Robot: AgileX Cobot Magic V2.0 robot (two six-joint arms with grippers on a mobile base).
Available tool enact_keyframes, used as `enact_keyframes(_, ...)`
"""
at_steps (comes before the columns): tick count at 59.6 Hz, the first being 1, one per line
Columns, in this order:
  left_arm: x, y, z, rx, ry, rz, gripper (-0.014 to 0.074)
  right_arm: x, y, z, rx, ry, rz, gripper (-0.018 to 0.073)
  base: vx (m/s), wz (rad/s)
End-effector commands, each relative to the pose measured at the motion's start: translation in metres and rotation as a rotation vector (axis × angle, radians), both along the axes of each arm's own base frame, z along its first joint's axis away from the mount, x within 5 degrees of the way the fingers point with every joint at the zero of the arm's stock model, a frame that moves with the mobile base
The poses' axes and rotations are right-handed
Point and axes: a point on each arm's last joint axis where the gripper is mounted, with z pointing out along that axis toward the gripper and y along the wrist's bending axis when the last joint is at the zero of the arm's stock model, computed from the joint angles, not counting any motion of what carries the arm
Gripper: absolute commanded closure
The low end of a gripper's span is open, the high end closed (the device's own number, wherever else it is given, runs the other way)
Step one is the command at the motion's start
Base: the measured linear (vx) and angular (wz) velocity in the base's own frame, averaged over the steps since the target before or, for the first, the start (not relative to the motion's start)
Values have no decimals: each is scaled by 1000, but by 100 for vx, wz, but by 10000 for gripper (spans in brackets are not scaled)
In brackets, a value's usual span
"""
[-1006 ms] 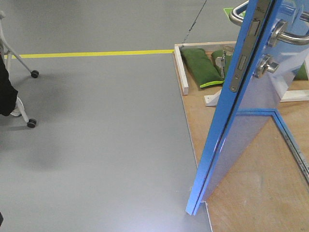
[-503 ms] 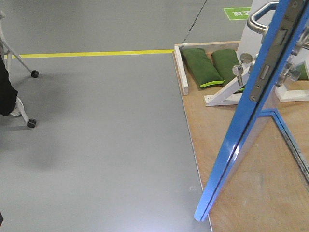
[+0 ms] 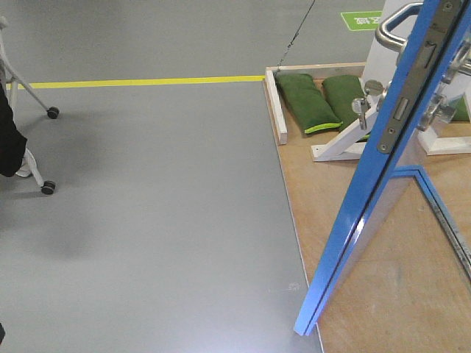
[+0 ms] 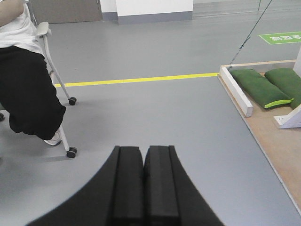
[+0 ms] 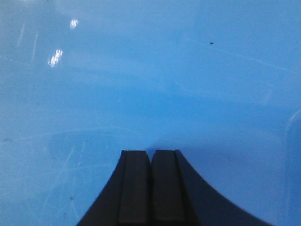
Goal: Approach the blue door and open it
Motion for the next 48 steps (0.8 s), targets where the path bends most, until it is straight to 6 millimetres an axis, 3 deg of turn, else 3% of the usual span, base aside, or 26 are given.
enact_keyframes(1,0,-1,19,-5,-127,-10,526,-11,6,23,-2,-90,-4,564,0,0)
enact_keyframes(48,0,-1,19,-5,-127,-10,526,-11,6,23,-1,-90,-4,564,0,0)
